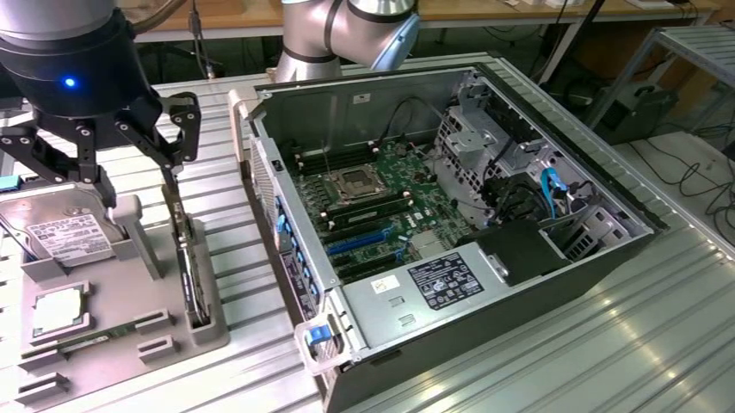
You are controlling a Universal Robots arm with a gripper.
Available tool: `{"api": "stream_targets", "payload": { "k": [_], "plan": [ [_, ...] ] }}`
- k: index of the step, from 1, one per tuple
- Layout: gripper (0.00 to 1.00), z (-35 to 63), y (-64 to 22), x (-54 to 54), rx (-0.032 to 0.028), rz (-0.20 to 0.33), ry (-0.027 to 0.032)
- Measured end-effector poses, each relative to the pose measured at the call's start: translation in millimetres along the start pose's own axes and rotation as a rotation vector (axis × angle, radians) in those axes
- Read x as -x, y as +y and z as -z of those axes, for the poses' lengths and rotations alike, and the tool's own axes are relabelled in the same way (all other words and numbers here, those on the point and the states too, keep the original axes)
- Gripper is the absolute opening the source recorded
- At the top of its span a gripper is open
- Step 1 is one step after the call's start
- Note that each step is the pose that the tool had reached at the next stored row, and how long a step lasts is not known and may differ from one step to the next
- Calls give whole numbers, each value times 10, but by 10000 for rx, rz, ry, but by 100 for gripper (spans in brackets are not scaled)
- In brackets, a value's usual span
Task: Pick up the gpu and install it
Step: 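Pick up the gpu and move the gpu toward the slot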
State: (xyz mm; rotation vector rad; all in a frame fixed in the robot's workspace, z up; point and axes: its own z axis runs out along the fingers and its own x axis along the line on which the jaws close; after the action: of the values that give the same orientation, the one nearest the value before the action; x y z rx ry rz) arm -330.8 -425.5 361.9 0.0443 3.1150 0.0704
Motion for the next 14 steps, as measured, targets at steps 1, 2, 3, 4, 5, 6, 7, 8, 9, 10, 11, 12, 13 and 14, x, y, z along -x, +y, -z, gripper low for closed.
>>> {"api": "stream_targets", "payload": {
  "k": [1, 2, 3, 4, 5, 6, 7, 8, 9, 10, 11, 12, 13, 14],
  "plan": [
    [60, -5, 0, 0, 1, 2, 1],
    [60, -12, 0, 0, 0, 5, 3],
    [60, -17, -1, -1, 0, 8, 4],
    [60, -23, -1, -1, 0, 10, 5],
    [60, -28, -1, -1, 1, 13, 5],
    [60, -34, -2, -1, 1, 15, 6],
    [60, -41, -2, -1, 1, 19, 8],
    [60, -48, -2, -1, 1, 22, 14],
    [60, -55, -3, -1, 0, 25, 18],
    [60, -63, -3, -2, 1, 27, 20],
    [60, -71, -5, -2, 1, 31, 24],
    [60, -80, -8, -1, 1, 37, 40],
    [60, -88, -11, -1, 0, 39, 58],
    [60, -99, -12, -2, 0, 38, 72]
  ]
}}
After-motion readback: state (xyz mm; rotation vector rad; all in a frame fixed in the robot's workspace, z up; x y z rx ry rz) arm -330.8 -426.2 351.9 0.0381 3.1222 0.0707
